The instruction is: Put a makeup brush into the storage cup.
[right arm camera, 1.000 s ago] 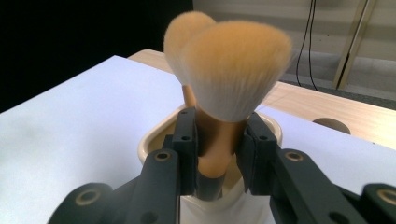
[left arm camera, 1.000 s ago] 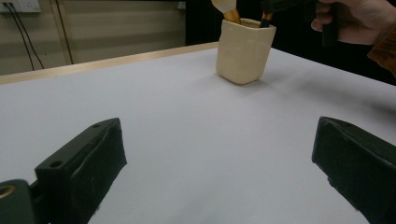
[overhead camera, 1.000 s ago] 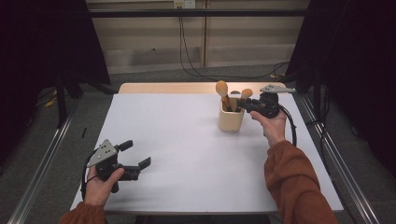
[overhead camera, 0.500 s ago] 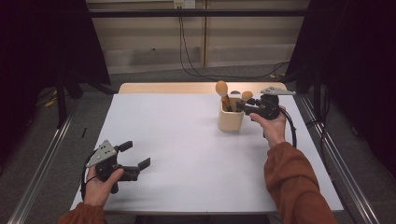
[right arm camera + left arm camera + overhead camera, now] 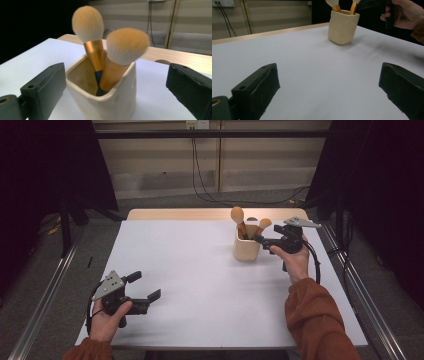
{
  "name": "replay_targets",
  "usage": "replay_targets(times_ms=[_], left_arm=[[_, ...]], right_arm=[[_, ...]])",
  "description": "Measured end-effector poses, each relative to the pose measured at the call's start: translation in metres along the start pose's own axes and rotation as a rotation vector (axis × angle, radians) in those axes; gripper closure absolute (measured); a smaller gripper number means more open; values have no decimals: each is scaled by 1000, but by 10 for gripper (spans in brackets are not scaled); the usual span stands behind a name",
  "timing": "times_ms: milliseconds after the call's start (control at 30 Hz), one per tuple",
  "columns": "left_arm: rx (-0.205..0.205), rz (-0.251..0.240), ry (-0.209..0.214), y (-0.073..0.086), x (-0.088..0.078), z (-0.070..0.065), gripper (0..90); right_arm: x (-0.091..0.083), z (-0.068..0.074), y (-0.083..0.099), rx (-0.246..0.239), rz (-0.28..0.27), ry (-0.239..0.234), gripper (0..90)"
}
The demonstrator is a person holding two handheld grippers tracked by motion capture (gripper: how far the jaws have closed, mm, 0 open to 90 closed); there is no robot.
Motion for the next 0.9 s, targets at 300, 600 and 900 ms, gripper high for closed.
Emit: replay_targets(times_ms=[300, 600, 900], left_arm=[[6, -8, 0, 0, -3, 1, 27], [1, -14, -4, -1, -4, 0, 28], [2, -18, -16, -1, -5, 1, 27]], right_arm=[[-15, 6, 6, -7, -18, 33, 0], [-24, 12, 13, -1, -38, 116, 1], [-38, 19, 17, -25, -39, 137, 9]])
Point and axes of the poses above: each handheld gripper's, and its own axes: x roughly forward along the jaws, y roughly out of its underside, z roughly to its left, the point moved 4 cm from there along x, roughly forward along the jaws, and after that the axes turned 14 degrees about -x, right-handed, at the moved point
